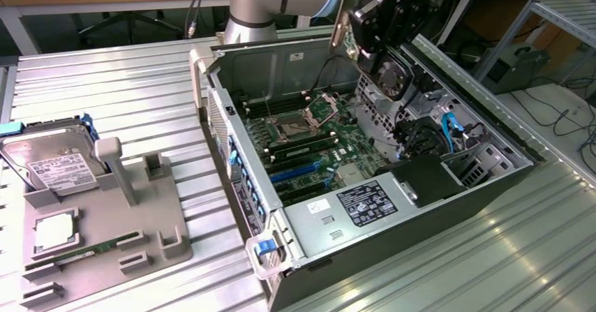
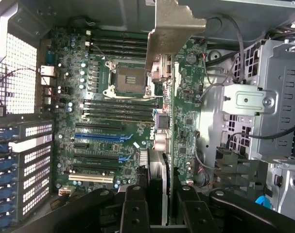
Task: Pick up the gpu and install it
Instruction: 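Insert the gpu into the slot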
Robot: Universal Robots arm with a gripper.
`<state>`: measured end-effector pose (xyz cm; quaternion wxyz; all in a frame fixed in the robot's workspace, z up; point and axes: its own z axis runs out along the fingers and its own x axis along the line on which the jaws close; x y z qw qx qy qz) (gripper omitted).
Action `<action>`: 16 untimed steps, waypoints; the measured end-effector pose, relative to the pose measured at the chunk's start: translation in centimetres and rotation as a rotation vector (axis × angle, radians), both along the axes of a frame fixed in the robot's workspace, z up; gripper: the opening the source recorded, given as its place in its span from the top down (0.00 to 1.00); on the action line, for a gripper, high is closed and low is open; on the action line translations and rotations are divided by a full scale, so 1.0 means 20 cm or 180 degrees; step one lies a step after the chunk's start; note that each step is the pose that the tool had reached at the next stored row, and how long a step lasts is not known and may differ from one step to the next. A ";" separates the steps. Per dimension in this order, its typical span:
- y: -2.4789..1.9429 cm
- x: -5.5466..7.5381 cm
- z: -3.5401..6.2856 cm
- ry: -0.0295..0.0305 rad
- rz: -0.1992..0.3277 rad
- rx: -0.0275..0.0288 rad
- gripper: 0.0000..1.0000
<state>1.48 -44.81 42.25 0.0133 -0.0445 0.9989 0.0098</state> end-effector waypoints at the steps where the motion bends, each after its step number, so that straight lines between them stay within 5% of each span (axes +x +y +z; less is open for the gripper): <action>1: 0.000 0.00 0.000 0.0000 0.0056 0.0000 0.72; 16: 0.000 0.00 0.000 0.0000 0.0656 0.0000 0.72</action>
